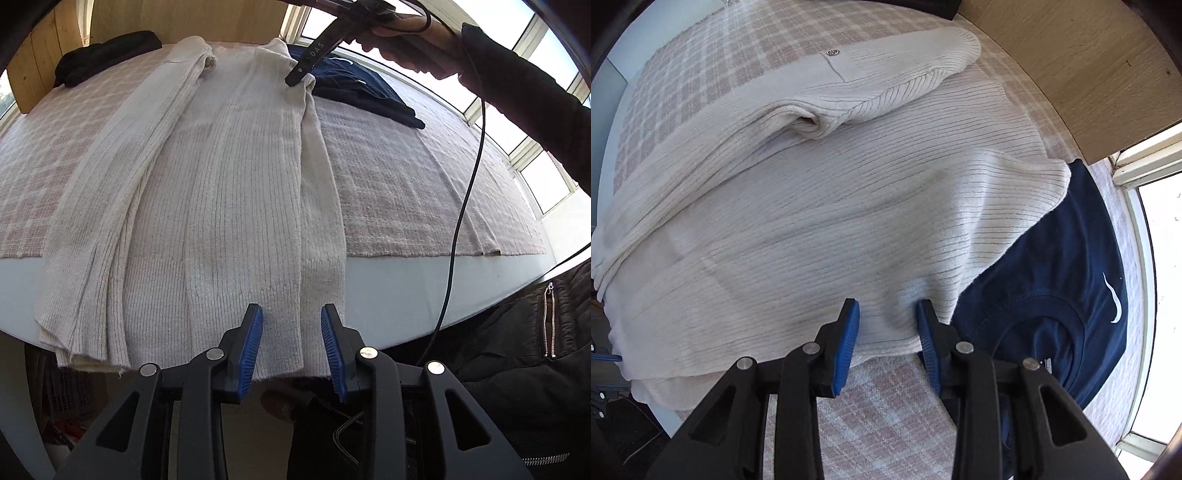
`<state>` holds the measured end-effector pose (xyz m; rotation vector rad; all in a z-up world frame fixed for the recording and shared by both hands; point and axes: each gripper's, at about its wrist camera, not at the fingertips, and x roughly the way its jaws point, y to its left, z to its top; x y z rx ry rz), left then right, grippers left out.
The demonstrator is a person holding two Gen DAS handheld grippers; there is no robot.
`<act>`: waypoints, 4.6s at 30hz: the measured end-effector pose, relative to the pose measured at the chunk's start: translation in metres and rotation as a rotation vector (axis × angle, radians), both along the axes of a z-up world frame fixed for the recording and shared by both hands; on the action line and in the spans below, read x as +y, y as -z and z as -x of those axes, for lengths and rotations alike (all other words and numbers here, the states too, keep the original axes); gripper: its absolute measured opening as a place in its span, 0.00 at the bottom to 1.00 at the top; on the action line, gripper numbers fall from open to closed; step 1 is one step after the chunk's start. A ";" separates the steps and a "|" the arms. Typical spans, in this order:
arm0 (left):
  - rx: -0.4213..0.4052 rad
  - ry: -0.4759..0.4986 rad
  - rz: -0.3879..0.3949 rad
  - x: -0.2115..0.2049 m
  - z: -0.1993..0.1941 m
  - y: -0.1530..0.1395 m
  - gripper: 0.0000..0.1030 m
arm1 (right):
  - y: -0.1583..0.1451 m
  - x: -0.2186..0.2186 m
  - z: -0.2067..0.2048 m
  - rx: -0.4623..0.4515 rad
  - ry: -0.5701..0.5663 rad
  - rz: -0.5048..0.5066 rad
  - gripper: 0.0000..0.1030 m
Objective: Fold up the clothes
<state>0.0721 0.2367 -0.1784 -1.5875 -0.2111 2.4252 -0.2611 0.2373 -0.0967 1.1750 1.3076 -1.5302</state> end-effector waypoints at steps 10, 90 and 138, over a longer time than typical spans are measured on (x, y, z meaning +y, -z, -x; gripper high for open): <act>0.024 -0.054 -0.012 -0.008 -0.002 0.002 0.23 | 0.010 0.012 0.009 -0.024 0.003 -0.025 0.43; 0.032 -0.097 0.260 0.019 0.004 0.006 0.48 | 0.004 -0.019 0.146 -0.163 0.355 0.153 0.43; 0.125 -0.016 0.289 0.020 -0.012 -0.004 0.20 | 0.025 0.004 -0.001 -0.379 0.469 0.144 0.36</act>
